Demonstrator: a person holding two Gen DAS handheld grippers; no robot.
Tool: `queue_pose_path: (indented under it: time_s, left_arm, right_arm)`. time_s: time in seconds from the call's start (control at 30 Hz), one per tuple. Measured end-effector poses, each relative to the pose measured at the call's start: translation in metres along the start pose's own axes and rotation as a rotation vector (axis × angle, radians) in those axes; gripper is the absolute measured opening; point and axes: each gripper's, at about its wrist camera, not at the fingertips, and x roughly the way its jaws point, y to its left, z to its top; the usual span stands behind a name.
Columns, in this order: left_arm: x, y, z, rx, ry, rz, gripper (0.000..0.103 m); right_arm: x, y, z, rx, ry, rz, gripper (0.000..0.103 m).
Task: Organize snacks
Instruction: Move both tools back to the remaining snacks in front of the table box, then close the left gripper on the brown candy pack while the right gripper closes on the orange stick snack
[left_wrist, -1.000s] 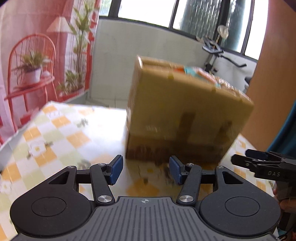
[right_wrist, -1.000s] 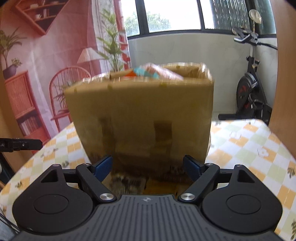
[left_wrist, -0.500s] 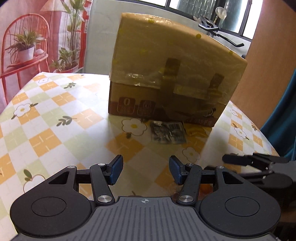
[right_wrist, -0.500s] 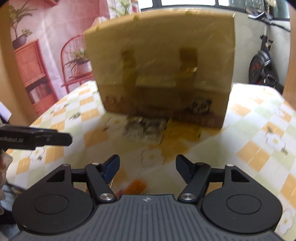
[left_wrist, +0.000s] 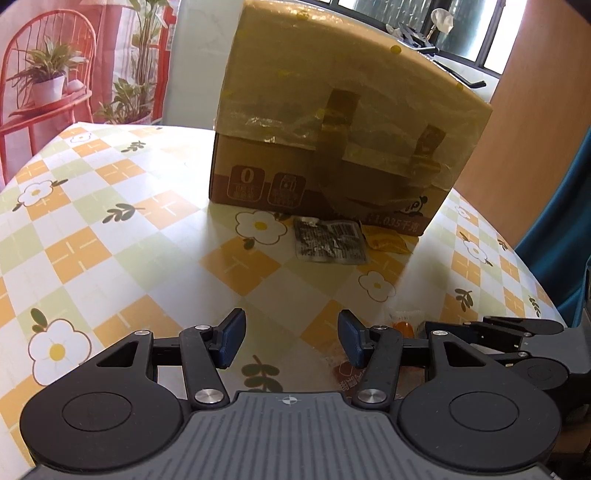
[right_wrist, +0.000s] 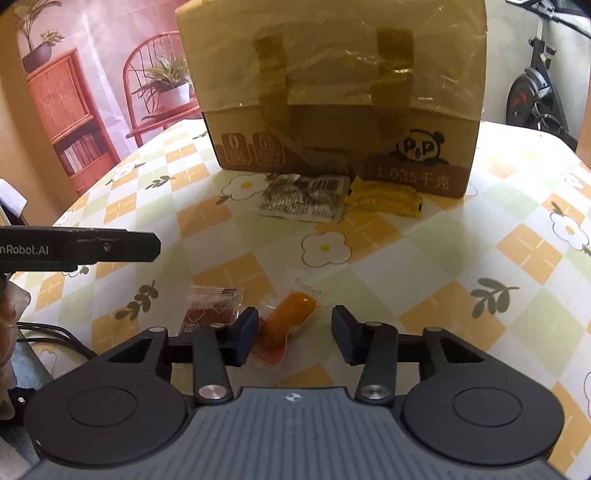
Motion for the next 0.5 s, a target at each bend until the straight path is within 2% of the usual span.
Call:
queue_pose_path:
  time_s: [0.03,0.1,0.17,0.27,0.5]
  left_arm:
    - [0.001,0.001,0.000,-0.005,0.002,0.000,0.058]
    - [0.001,0.002,-0.001,-0.014,0.005,0.002,0.058]
    - [0.002,0.003,-0.001,-0.018,0.008,0.003,0.058]
    - [0.003,0.002,-0.002,-0.015,0.015,0.004,0.058]
    - [0.007,0.000,-0.005,-0.008,0.034,0.003,0.058]
  right_arm:
    - [0.001,0.001,0.000,-0.007,-0.002,-0.003,0.045]
    - [0.002,0.002,0.001,-0.023,-0.007,-0.005,0.031]
    - [0.004,0.002,0.001,-0.047,-0.012,-0.018,0.023]
    - [0.008,-0.001,0.003,-0.073,-0.027,-0.018,0.023]
    - [0.015,-0.009,0.011,-0.046,-0.035,0.002,0.025]
